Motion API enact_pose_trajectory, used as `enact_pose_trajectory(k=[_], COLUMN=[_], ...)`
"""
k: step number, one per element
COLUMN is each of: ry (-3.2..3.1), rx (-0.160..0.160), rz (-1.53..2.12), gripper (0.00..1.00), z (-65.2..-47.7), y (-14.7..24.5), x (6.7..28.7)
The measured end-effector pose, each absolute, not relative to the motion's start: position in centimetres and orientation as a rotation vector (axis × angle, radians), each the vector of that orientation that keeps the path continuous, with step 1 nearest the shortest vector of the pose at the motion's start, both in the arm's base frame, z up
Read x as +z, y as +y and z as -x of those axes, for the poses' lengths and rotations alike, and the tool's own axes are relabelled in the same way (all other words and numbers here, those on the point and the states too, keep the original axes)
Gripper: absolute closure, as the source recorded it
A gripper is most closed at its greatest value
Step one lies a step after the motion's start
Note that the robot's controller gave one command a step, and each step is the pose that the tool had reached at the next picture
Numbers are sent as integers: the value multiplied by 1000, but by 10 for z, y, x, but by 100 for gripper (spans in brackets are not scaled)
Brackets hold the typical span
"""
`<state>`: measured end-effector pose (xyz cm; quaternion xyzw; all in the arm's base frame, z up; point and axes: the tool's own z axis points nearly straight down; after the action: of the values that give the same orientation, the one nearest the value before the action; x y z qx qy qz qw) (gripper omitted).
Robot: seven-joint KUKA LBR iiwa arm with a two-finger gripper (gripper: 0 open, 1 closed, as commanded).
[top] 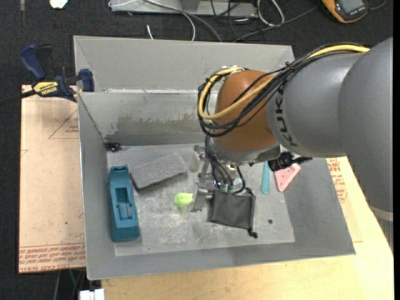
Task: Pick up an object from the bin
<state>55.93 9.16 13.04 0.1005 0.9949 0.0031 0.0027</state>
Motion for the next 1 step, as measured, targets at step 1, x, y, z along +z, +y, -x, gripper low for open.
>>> enact_pose_trajectory(k=[1], ry=[3133], rx=[9], rz=[-160], gripper=[0], z=[-571], y=[67], x=[82])
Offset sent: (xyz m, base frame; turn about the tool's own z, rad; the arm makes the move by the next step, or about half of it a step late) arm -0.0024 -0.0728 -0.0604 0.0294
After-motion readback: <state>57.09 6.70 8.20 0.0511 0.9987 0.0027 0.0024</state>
